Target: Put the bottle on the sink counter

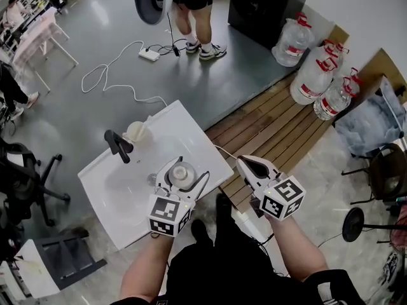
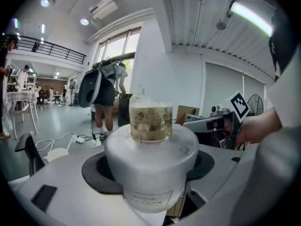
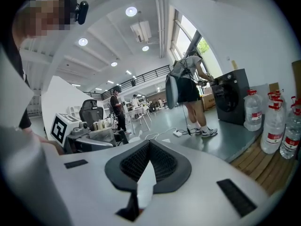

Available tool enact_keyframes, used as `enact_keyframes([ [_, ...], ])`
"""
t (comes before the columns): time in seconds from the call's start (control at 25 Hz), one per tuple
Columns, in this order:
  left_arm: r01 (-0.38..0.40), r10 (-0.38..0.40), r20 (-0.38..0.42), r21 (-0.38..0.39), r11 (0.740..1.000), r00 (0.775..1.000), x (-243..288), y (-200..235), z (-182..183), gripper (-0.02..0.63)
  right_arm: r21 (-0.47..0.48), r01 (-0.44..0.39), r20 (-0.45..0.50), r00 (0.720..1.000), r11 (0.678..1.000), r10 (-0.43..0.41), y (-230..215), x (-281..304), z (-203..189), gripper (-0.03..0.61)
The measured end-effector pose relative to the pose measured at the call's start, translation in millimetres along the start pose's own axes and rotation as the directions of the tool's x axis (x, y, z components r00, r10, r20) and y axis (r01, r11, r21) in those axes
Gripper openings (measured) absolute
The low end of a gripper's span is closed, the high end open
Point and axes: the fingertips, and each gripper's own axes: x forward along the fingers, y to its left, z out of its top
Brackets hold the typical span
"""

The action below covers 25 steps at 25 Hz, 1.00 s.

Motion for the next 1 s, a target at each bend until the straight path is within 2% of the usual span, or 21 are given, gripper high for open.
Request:
enact_keyframes([
  [0.28,0.055,-0.055,-0.039,0.007,0.998,0.998,38.0,-5.5,-16.2,0.342,0.011,0.021,-0.013,1.000,1.000,-0.021,-17.9,6.2,-3.4,0.014],
  [0.56,0.100,-0.099,-0.067,0.011,0.995,0.993,65.5,-11.2,-33.8,0.342,0.043,0.044,-0.045,0.998,0.998,-0.042,-31.6,6.9,-25.5,0.014],
  [1.0,0.127,-0.128,-0.141,-0.018,0.992,0.982,99.3,-17.3,-79.6,0.342,0.058,0.059,-0.063,0.996,0.997,-0.055,-39.9,2.4,-42.4,0.014],
])
